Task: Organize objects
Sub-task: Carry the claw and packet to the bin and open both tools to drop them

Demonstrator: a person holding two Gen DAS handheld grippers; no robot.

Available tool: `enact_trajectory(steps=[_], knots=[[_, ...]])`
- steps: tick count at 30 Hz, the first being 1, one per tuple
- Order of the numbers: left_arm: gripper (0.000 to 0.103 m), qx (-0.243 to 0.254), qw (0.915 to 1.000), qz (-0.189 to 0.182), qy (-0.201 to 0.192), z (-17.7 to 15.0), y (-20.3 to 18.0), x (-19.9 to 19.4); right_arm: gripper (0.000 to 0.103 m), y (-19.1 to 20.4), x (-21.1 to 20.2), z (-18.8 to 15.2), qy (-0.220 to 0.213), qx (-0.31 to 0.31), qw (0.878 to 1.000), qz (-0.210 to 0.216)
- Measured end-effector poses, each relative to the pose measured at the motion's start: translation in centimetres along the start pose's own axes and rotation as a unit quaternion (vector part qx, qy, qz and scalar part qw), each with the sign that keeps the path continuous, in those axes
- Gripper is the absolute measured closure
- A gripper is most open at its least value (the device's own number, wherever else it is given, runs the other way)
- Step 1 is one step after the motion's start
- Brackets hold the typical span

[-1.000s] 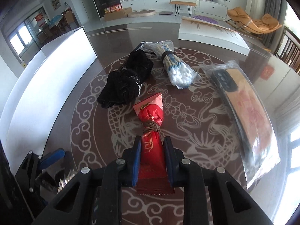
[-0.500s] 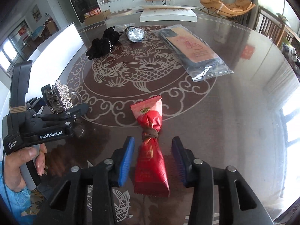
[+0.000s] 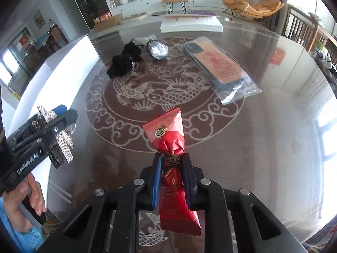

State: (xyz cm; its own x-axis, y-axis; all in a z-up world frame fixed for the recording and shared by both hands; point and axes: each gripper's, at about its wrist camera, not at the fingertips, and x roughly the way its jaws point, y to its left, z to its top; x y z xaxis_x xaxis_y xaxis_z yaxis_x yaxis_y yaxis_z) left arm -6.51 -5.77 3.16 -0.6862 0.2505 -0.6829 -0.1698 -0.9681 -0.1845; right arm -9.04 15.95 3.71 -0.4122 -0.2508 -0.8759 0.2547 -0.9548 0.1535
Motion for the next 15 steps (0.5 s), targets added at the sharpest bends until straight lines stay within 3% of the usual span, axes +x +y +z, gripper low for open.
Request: enact_trajectory(steps=[3,5,10,15], knots=[[0.060,-0.023,0.9992,-0.020,-0.027,0.5,2.3,-5.7,0.084,3.3,-2.8,1.4,-0.030,-0.005,0.998,0.050],[0.060,-0.027,0.9987,-0.003,-0.044,0.8,4.6,-9.1,0.084,6.5,-4.2,2.4,-0.041,-0.011,0.994,0.102],[0.060,-0.051,0.9927,0.102,-0.038,0.3,12.7,-13.6,0.084,17.9,-4.6,5.1,-0.030,-0.057,0.968,0.241],[0.057,-0.082,0.9735,0.210,0.037,-1.5,19.9,-12.3,0.082,27.9,-2.2,5.9,-0.019,-0.108,0.953,0.281]])
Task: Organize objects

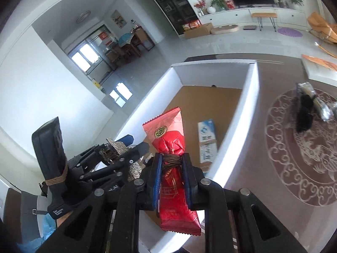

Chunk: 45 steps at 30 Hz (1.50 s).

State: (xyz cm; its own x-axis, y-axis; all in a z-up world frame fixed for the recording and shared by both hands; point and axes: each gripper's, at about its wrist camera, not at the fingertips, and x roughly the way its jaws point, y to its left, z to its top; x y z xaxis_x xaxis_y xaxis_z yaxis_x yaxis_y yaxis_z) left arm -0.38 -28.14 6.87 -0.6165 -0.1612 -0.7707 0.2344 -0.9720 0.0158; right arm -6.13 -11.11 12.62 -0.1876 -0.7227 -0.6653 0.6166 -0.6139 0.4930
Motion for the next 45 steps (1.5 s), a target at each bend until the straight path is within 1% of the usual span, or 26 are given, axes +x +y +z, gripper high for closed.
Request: enact_trajectory(steps=[1,2,3,4,7,8,10,12,13,15,17,18,20,21,22,24,25,27,30,31,32,39,43,45], knots=[[0.047,-0.003,0.9996,0.023,0.019,-0.3,0.7,1.0,0.077,0.6,1.5,0.1,0.006,-0.003,1.000,0.005],[0.032,-0.008,0.9986,0.041,0.031,-0.5,1.2,1.8,0.069,0.9,2.8,0.1,0.014,-0.004,1.000,0.005],[0.027,-0.014,0.9979,0.052,0.036,-0.8,1.6,2.2,0.044,1.0,3.8,-0.1,0.021,-0.001,1.000,0.000],[0.025,-0.019,0.9977,0.055,0.034,-1.1,1.8,2.4,0.028,0.8,4.4,-0.3,0.021,0.003,1.000,-0.005],[0.025,-0.027,0.9981,0.054,0.009,-1.5,1.1,1.9,0.024,-0.6,3.4,-1.5,-0.003,0.011,1.000,-0.017],[0.025,-0.024,0.9982,0.054,-0.002,-1.4,0.3,1.5,0.021,-1.4,2.6,-1.8,-0.011,0.011,0.999,-0.031],[0.025,-0.013,0.9986,0.044,-0.027,-1.4,-1.5,0.4,0.008,-3.1,0.6,-2.7,-0.038,0.004,0.997,-0.068],[0.025,0.003,0.9986,0.009,-0.051,-0.9,-4.2,-1.0,0.003,-5.3,-1.7,-4.0,-0.070,-0.009,0.991,-0.117],[0.023,0.014,0.9978,-0.014,-0.063,-0.9,-5.9,-1.9,0.002,-6.6,-2.8,-4.8,-0.082,-0.011,0.986,-0.147],[0.016,0.044,0.9935,-0.065,-0.082,-1.0,-9.5,-3.7,0.002,-10.1,-4.7,-6.6,-0.096,-0.007,0.974,-0.205],[0.003,0.075,0.9860,-0.116,-0.094,-1.4,-13.3,-5.2,0.002,-14.0,-5.7,-8.7,-0.087,0.018,0.960,-0.267],[0.001,0.092,0.9810,-0.141,-0.095,-1.7,-15.4,-5.6,0.002,-16.2,-6.0,-9.8,-0.076,0.038,0.952,-0.294],[0.000,0.124,0.9717,-0.183,-0.083,-2.7,-19.4,-5.5,0.002,-20.1,-7.2,-12.2,-0.066,0.082,0.939,-0.326],[0.000,0.139,0.9682,-0.197,-0.069,-3.3,-21.2,-5.1,0.002,-21.8,-7.8,-12.9,-0.063,0.103,0.933,-0.339],[0.000,0.150,0.9663,-0.202,-0.054,-3.6,-23.1,-4.3,0.002,-23.0,-8.7,-13.8,-0.061,0.121,0.926,-0.352],[0.000,0.167,0.9638,-0.205,-0.034,-5.2,-26.1,-2.2,0.002,-25.0,-10.4,-15.0,-0.060,0.150,0.914,-0.373],[0.000,0.171,0.9646,-0.199,-0.024,-5.8,-27.3,-0.9,0.002,-25.8,-10.8,-15.4,-0.059,0.159,0.909,-0.381],[0.000,0.176,0.9681,-0.178,-0.009,-6.7,-28.9,1.8,0.002,-27.0,-11.0,-16.1,-0.056,0.167,0.902,-0.393],[0.000,0.172,0.9741,-0.147,-0.008,-7.2,-30.3,5.1,0.001,-27.3,-10.9,-16.7,-0.054,0.153,0.896,-0.413],[0.000,0.169,0.9753,-0.141,-0.010,-7.1,-30.5,5.9,0.001,-27.2,-10.9,-16.8,-0.056,0.148,0.896,-0.416],[0.000,0.166,0.9768,-0.135,-0.011,-7.0,-30.7,6.7,0.001,-27.2,-10.9,-16.9,-0.057,0.146,0.898,-0.411],[0.000,0.118,0.9870,-0.108,0.011,-6.0,-30.1,10.7,0.000,-27.4,-10.3,-16.7,-0.055,0.141,0.899,-0.411],[0.000,0.122,0.9880,-0.092,0.027,-6.3,-29.9,11.8,0.000,-27.4,-10.3,-16.7,-0.055,0.141,0.899,-0.412],[0.000,0.122,0.9879,-0.089,0.036,-6.6,-29.7,12.2,0.000,-27.4,-10.3,-16.7,-0.055,0.141,0.899,-0.412]])
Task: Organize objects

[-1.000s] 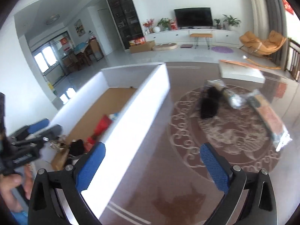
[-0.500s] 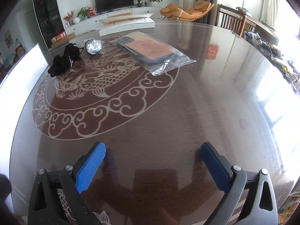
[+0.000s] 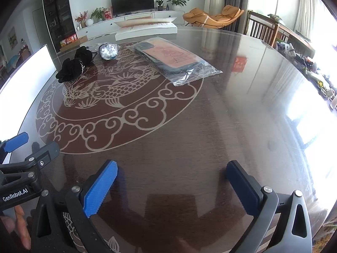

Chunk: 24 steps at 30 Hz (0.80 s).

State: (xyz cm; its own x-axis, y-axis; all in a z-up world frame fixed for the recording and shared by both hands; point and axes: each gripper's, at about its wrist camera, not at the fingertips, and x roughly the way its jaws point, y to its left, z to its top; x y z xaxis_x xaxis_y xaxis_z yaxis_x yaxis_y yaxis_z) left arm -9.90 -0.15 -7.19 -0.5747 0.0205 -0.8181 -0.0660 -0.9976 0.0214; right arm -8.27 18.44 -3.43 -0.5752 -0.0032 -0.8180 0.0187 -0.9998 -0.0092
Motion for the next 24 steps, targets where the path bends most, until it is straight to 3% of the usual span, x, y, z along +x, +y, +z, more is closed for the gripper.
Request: enact_trajectory(steps=[24], knots=[[0.000,-0.008,1.0000,-0.001,-0.001,-0.01,0.28,0.17,0.000,0.02,0.12,0.01,0.000,0.000,1.000,-0.001]])
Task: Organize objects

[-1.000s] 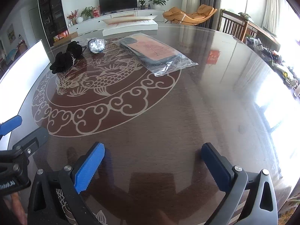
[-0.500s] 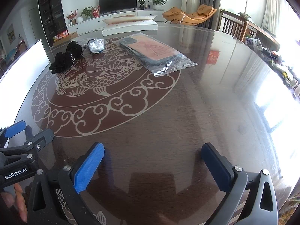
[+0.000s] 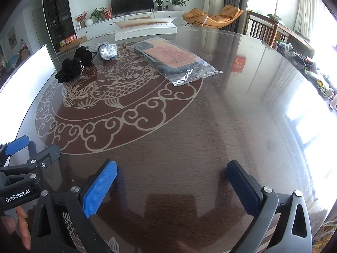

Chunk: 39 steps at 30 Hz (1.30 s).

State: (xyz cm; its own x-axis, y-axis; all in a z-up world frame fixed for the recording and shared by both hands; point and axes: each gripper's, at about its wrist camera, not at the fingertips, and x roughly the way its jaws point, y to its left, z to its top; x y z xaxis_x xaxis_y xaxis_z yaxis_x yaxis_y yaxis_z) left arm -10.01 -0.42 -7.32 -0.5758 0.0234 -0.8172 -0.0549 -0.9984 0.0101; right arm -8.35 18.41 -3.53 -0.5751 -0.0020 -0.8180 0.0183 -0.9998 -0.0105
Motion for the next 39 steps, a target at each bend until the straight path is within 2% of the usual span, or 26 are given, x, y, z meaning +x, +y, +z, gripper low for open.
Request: enact_trajectory(steps=[14,17,20,24,27,28,30,32,33,35,39], knots=[[0.000,0.006,0.9999,-0.010,0.004,0.0,0.2,-0.1,0.000,0.0,0.0,0.0,0.000,0.000,1.000,0.000],[0.000,-0.011,0.9998,-0.013,0.003,0.4,0.7,-0.2,0.000,0.0,0.0,0.0,0.000,0.000,1.000,0.000],[0.000,-0.016,0.9996,-0.005,-0.022,3.1,1.0,-0.1,0.000,0.0,0.0,0.0,0.000,0.000,1.000,0.000],[0.000,0.019,0.9963,0.033,-0.077,9.0,0.2,0.9,0.000,0.0,0.0,0.0,0.000,0.000,1.000,0.000],[0.000,0.037,0.9958,0.069,-0.046,12.5,-0.2,4.8,0.000,0.0,0.0,0.0,0.000,0.000,1.000,0.000],[0.003,0.042,0.9956,0.075,-0.037,13.2,-0.3,6.0,0.000,0.0,0.0,0.0,0.000,0.000,1.000,0.000],[0.019,0.054,0.9952,0.076,-0.030,13.9,-0.6,7.7,0.000,0.0,0.0,0.0,0.000,0.000,1.000,0.000],[0.059,0.061,0.9946,0.079,-0.029,13.9,-0.6,8.5,0.000,0.0,0.0,0.0,0.000,0.000,1.000,0.000],[0.064,0.057,0.9953,0.069,-0.036,13.7,-0.4,8.3,0.000,0.0,0.0,0.0,0.000,0.000,1.000,0.000],[0.066,0.049,0.9961,0.063,-0.038,12.8,-0.3,7.5,0.000,-0.1,0.0,0.0,0.000,0.000,1.000,0.000],[0.066,0.030,0.9987,0.026,-0.031,7.8,-0.5,3.9,0.000,-0.1,0.0,0.0,0.000,0.000,1.000,0.000]])
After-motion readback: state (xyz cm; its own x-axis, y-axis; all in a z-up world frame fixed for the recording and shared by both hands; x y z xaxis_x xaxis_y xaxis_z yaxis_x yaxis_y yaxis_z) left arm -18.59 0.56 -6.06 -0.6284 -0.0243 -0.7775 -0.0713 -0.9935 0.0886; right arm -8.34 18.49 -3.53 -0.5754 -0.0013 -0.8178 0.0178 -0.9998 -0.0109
